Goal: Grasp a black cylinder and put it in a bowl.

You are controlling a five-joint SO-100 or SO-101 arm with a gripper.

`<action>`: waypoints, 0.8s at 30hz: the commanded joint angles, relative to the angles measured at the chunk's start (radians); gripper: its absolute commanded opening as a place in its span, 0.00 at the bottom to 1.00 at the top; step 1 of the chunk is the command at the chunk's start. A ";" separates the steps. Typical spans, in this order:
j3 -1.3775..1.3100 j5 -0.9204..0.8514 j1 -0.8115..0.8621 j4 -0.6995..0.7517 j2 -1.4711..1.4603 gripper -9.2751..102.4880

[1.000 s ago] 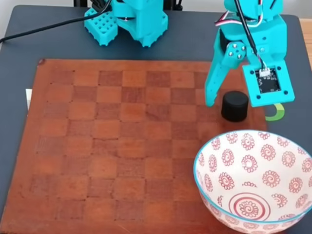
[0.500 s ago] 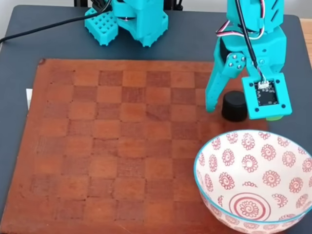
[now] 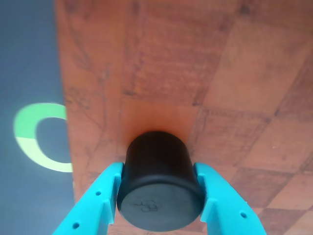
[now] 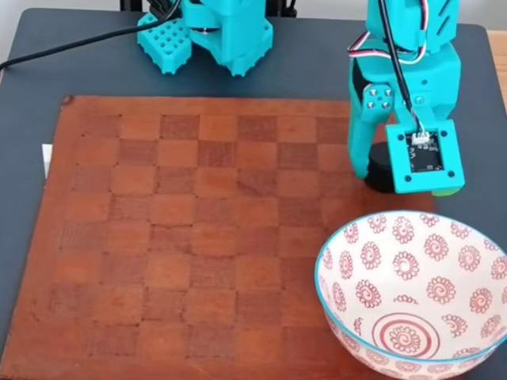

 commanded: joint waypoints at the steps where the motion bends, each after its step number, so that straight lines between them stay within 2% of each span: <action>1: -0.037 0.006 -0.005 0.011 0.054 0.18; 4: -0.034 0.005 0.000 0.017 0.127 0.18; 11: -0.074 0.005 0.011 0.150 0.267 0.18; 19: -0.319 -0.014 0.060 0.403 0.295 0.18; 24: -0.428 -0.046 0.106 0.465 0.281 0.18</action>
